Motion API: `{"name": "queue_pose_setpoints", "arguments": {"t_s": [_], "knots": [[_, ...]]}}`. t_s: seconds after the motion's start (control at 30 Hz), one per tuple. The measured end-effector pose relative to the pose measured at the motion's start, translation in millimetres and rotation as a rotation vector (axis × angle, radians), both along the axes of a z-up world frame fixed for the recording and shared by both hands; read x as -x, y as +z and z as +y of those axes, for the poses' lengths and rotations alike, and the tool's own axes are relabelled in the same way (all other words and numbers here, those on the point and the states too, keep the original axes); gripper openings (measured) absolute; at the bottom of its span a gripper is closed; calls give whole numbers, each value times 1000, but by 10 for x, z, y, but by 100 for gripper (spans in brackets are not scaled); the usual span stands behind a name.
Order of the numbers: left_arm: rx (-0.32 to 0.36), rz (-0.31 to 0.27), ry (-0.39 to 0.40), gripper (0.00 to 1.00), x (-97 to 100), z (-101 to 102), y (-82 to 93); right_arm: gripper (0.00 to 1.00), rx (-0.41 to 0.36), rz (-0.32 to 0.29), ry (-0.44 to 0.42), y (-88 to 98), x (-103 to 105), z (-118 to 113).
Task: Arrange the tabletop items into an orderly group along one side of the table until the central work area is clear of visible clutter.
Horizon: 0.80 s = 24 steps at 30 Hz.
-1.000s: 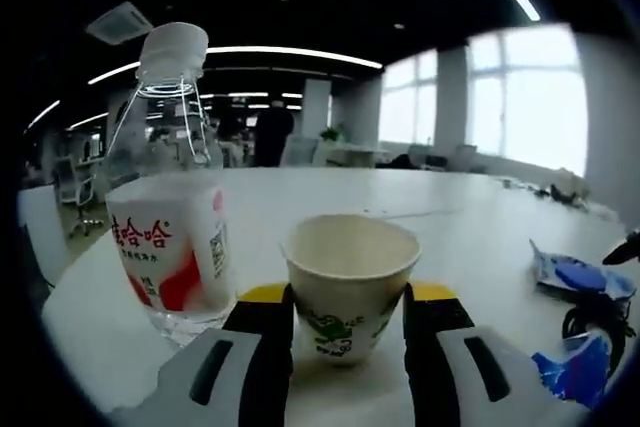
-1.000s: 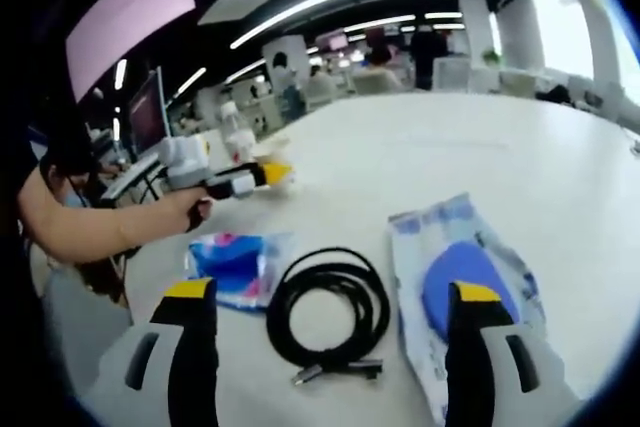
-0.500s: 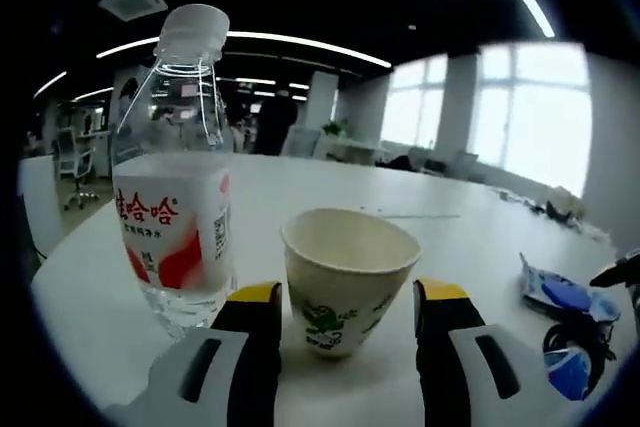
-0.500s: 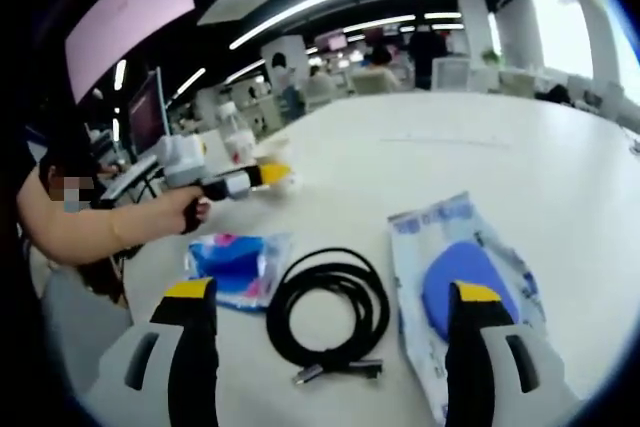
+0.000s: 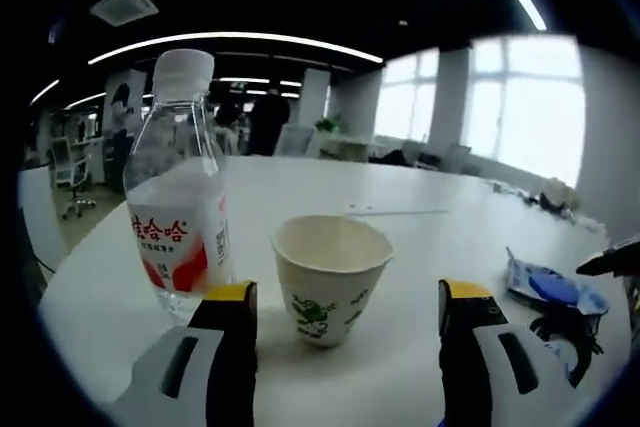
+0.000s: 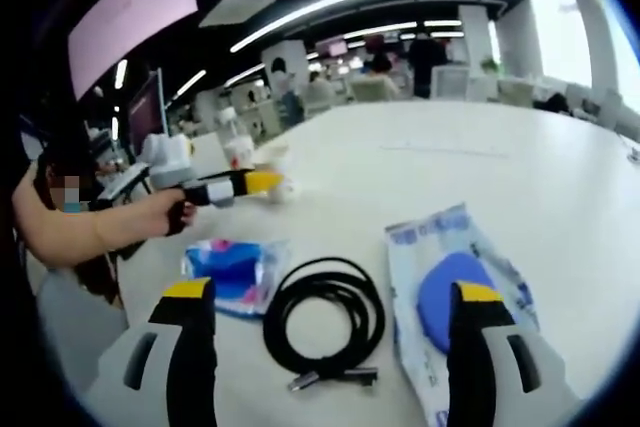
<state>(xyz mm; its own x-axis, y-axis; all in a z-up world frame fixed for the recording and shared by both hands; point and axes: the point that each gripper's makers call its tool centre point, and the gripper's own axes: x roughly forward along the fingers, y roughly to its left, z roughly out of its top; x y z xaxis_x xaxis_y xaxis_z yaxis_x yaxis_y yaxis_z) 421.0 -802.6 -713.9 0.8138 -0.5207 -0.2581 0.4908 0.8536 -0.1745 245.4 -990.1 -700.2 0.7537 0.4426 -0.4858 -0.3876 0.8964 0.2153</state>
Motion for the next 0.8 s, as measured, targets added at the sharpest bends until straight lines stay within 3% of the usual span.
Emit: {"name": "queue_pose_setpoints", "arguments": {"t_s": [0.17, 0.57, 0.8], "knots": [[-42, -10, -24, 83, 123, -28, 54, 97, -5, -2, -9, 7, -21, -16], [-13, -20, -51, 99, 267, -111, 214, 100, -28, -41, -50, 137, -22, -32], [-58, -42, -62, 99, 407, -157, 281, 100, -8, -81, -52, 296, -24, -61]]}}
